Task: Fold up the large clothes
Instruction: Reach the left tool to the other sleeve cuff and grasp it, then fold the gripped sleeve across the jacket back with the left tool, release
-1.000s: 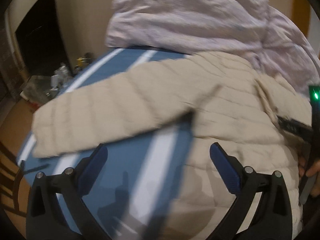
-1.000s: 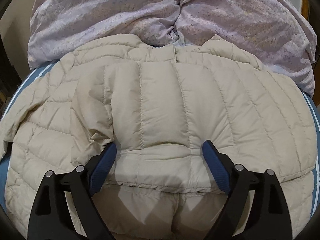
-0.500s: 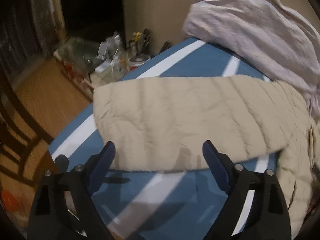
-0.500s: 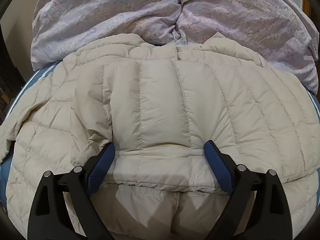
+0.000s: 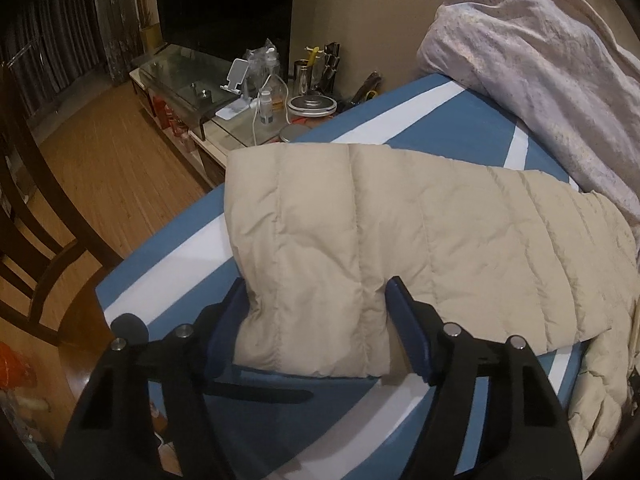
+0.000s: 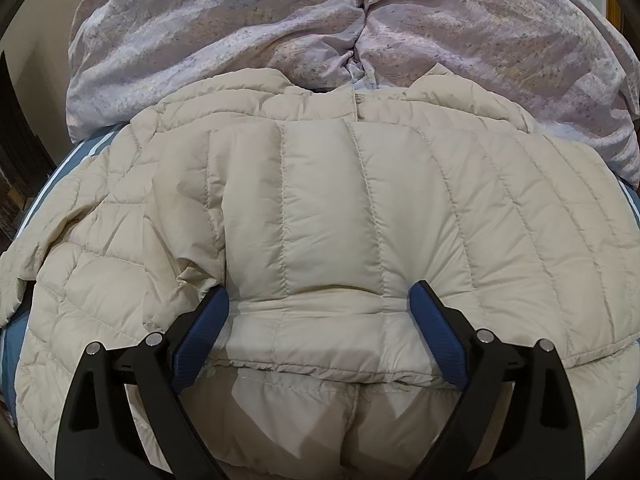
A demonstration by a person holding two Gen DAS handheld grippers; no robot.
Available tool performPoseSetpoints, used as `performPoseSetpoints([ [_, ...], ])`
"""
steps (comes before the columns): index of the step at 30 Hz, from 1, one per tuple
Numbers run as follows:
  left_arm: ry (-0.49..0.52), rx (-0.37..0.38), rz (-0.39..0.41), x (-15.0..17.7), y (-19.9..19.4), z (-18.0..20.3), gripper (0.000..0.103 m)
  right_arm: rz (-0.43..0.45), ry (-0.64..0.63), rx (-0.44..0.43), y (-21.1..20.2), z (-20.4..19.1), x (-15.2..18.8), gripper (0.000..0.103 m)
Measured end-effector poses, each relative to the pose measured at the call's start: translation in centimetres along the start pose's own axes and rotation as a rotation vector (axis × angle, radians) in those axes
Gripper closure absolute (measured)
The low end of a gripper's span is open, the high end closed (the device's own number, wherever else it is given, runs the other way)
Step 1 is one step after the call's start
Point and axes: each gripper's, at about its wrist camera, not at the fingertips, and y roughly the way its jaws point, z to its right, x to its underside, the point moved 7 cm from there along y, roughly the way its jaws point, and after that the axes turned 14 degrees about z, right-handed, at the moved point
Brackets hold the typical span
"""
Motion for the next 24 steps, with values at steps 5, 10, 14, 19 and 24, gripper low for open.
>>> performPoseSetpoints([
  [5,0.020,-0.026,0.023,-0.1,0.1,0.3,0.053,0.001,0.004,-0.001,0.0,0.0,0.0,0.009],
  [10,0.005,0.004,0.025,-0.3,0.0,0.8,0.086,0.003,0.011,-0.004,0.0,0.0,0.0,0.009],
  [14,0.003,0.008,0.016,-0.5,0.1,1.4,0.094,0.005,0.017,-0.006,0.0,0.0,0.0,0.009],
  [19,-0.002,0.031,0.039,-1.6,-0.9,2.8,0.097,0.005,0.020,-0.008,0.0,0.0,0.0,0.009],
  [24,0.002,0.114,0.092,-3.6,-3.2,6.3,0.098,0.008,0.028,-0.010,0.0,0.0,0.0,0.008],
])
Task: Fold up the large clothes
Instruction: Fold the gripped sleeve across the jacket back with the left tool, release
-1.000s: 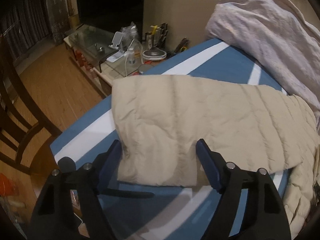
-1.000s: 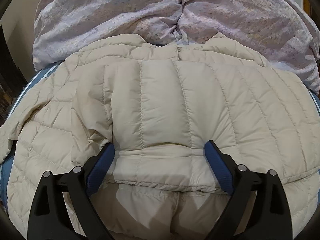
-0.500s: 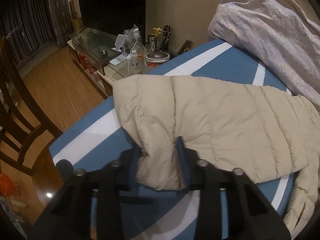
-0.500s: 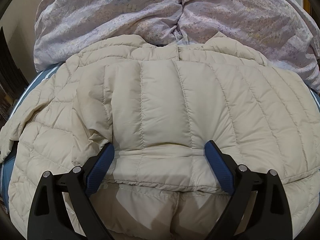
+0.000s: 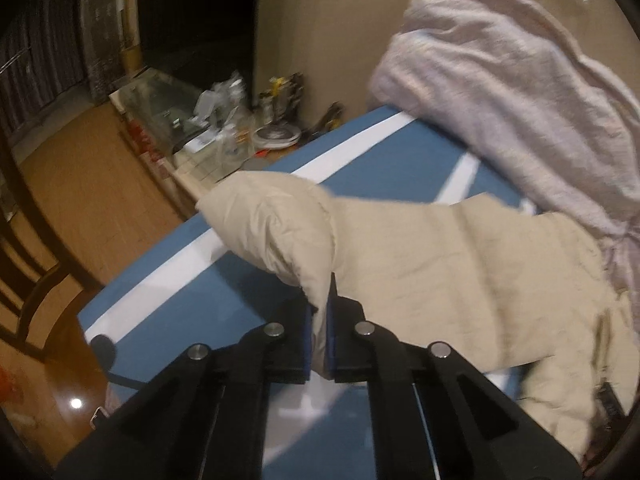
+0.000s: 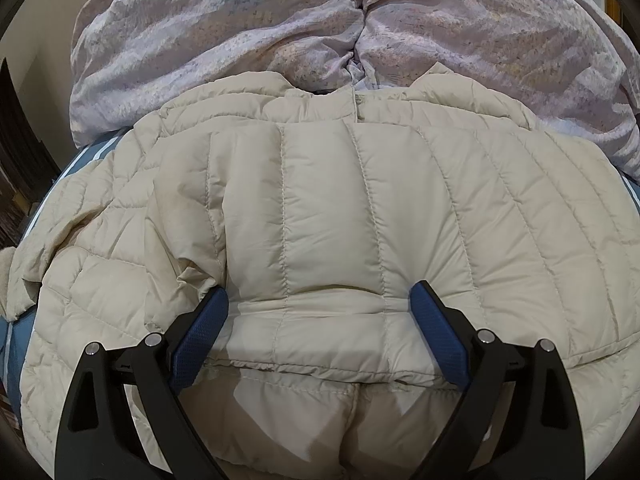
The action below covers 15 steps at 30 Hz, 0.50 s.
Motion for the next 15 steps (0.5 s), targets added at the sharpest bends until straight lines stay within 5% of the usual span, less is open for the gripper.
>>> performPoseSetpoints([
  [7,0.075,0.189,0.045,-1.5,-2.6,9.8,0.098,0.000,0.002,-0.001,0.0,0.0,0.0,0.008],
  [15,0.161,0.393,-0.001,1.1,-4.3,21.0,0.098,-0.002,-0.011,0.008,-0.2,-0.1,0.0,0.008],
])
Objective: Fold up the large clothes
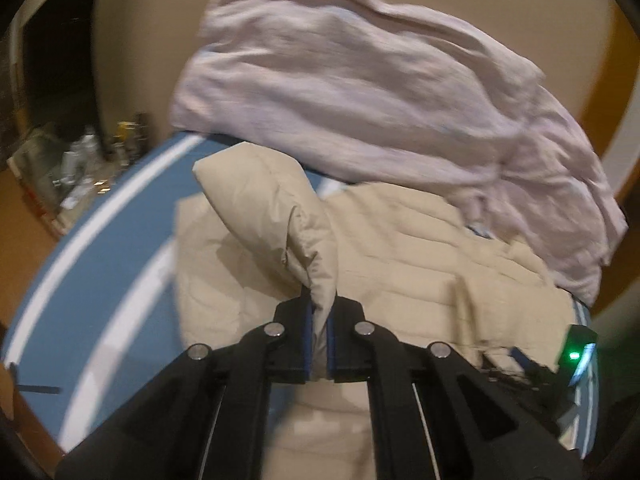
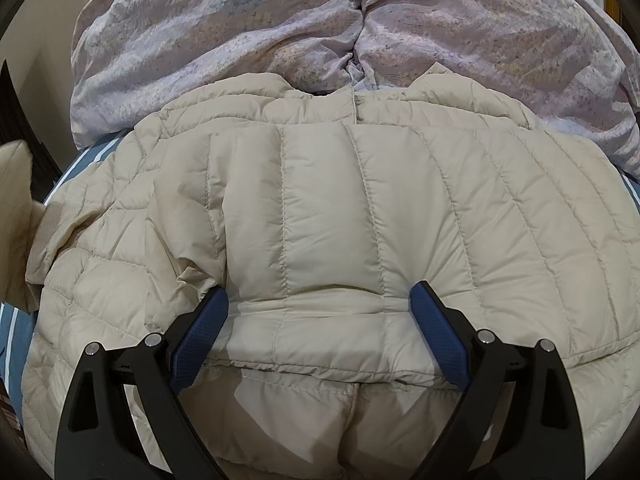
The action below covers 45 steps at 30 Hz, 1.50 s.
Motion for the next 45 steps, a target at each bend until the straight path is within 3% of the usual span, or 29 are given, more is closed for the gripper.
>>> performPoseSetpoints([
  [10,0.041,0.195,-0.055,2.5,0.8,10.9,0.098,0.055,-0.024,-0.030,-4.3,1.4,-0.9,0.009],
  [18,0.071,0.362,-0.089,5.1,0.3,19.4,0.098,0.093,0.046,0.035,-7.1,6.7,-0.4,0.009],
  [25,0.097,0.440,-0.160,8.2,1.1,25.0,0.098,0.097,0.086,0.079,-7.2,9.5,0.2,0.009],
  [32,0.090,0.471,-0.264,10.5,2.3,26.0,0.093,0.115,0.106,0.104,-7.7,11.2,0.1,0.009],
  [37,0.091,0.461,-0.245,9.6,1.9,24.6,0.065,0.144,0.119,0.093,-8.4,11.2,-0.5,0.009],
  [39,0.113,0.443,-0.220,9.0,1.7,24.2,0.063,0.157,0.118,0.089,-8.7,11.0,-0.7,0.012],
  [42,0.133,0.402,-0.198,8.5,1.9,22.9,0.062,0.173,0.120,0.079,-8.9,10.7,-1.1,0.026],
  [45,0.150,0.351,-0.190,8.3,2.3,21.3,0.062,0.175,0.124,0.065,-8.8,10.2,-1.5,0.048],
])
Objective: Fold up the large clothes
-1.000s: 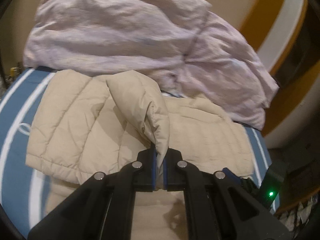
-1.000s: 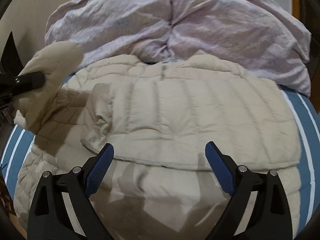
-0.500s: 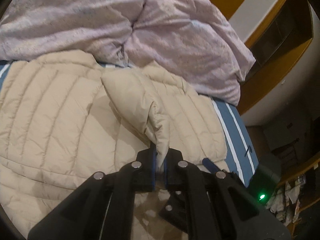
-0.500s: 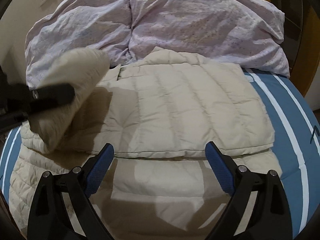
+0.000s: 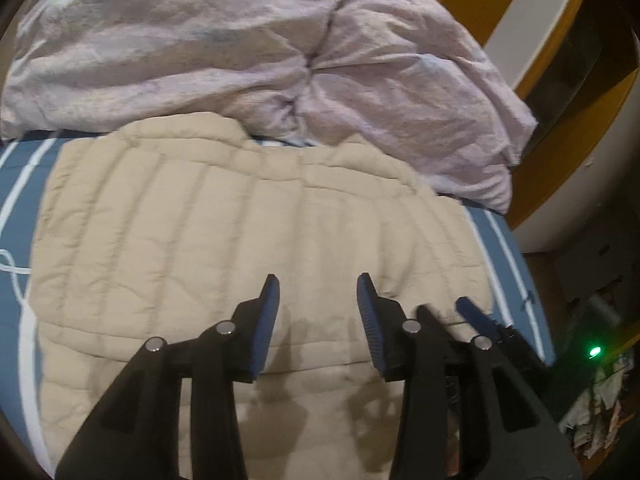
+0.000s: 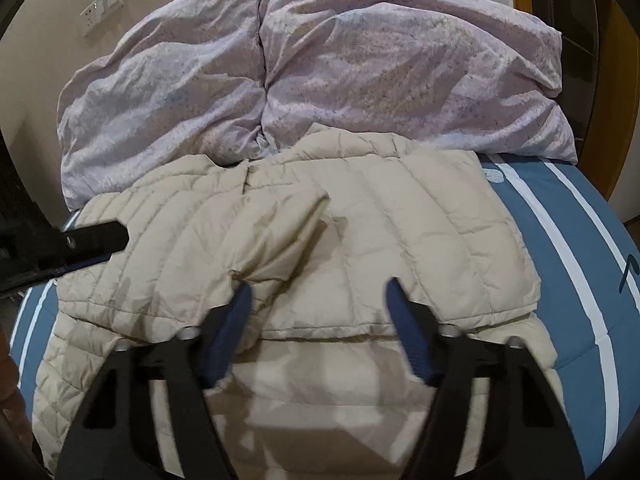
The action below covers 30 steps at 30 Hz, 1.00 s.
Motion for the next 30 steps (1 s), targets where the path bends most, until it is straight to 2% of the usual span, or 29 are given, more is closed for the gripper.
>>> performPoseSetpoints([
  [4,0.009,-0.046,0.000,0.5,-0.5,-2.2,0.062,-0.005,-0.012,-0.007,0.6,-0.8,0.0,0.063],
  [10,0.007,-0.110,0.006,1.0,-1.6,-5.4,0.059,-0.035,-0.018,0.000,2.2,-1.4,0.6,0.063],
  [16,-0.010,-0.151,0.000,1.6,-2.4,-7.9,0.059,-0.112,-0.045,0.058,4.7,-0.8,2.3,0.064],
  [19,-0.017,-0.158,-0.002,2.0,-3.1,-8.8,0.059,-0.121,-0.072,0.077,4.6,-0.7,2.2,0.064],
  [22,0.002,-0.162,0.004,2.5,-4.5,-9.7,0.059,-0.106,-0.051,0.059,3.0,-0.3,1.6,0.061],
  [24,0.012,-0.167,0.002,3.2,-5.7,-10.7,0.058,-0.093,-0.041,0.053,1.5,0.2,1.3,0.052],
  [25,0.014,-0.169,0.001,3.5,-6.2,-11.1,0.058,-0.086,-0.040,0.054,0.8,0.5,1.1,0.044],
  [26,0.018,-0.173,-0.002,3.9,-6.9,-11.7,0.058,-0.077,-0.039,0.048,0.0,0.8,1.0,0.041],
  [30,0.015,-0.201,-0.018,5.9,-9.3,-14.1,0.057,-0.075,-0.042,0.025,-2.6,2.1,1.3,0.041],
])
